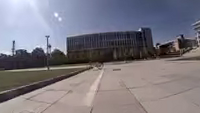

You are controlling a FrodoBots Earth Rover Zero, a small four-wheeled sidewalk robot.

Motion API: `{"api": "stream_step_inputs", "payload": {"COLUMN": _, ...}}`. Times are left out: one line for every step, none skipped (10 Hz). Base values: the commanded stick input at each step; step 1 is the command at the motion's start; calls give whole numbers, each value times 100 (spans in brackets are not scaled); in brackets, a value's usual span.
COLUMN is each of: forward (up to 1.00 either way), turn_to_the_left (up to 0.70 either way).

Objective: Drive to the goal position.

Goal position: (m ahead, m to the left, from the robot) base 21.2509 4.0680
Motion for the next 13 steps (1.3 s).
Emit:
{"api": "stream_step_inputs", "payload": {"forward": 6, "turn_to_the_left": 0}}
{"api": "stream_step_inputs", "payload": {"forward": 6, "turn_to_the_left": 0}}
{"api": "stream_step_inputs", "payload": {"forward": 6, "turn_to_the_left": 0}}
{"api": "stream_step_inputs", "payload": {"forward": 6, "turn_to_the_left": 0}}
{"api": "stream_step_inputs", "payload": {"forward": 6, "turn_to_the_left": 0}}
{"api": "stream_step_inputs", "payload": {"forward": 6, "turn_to_the_left": 0}}
{"api": "stream_step_inputs", "payload": {"forward": 6, "turn_to_the_left": 0}}
{"api": "stream_step_inputs", "payload": {"forward": 6, "turn_to_the_left": 0}}
{"api": "stream_step_inputs", "payload": {"forward": 6, "turn_to_the_left": 0}}
{"api": "stream_step_inputs", "payload": {"forward": 6, "turn_to_the_left": 0}}
{"api": "stream_step_inputs", "payload": {"forward": 6, "turn_to_the_left": 0}}
{"api": "stream_step_inputs", "payload": {"forward": 6, "turn_to_the_left": 0}}
{"api": "stream_step_inputs", "payload": {"forward": 6, "turn_to_the_left": 0}}
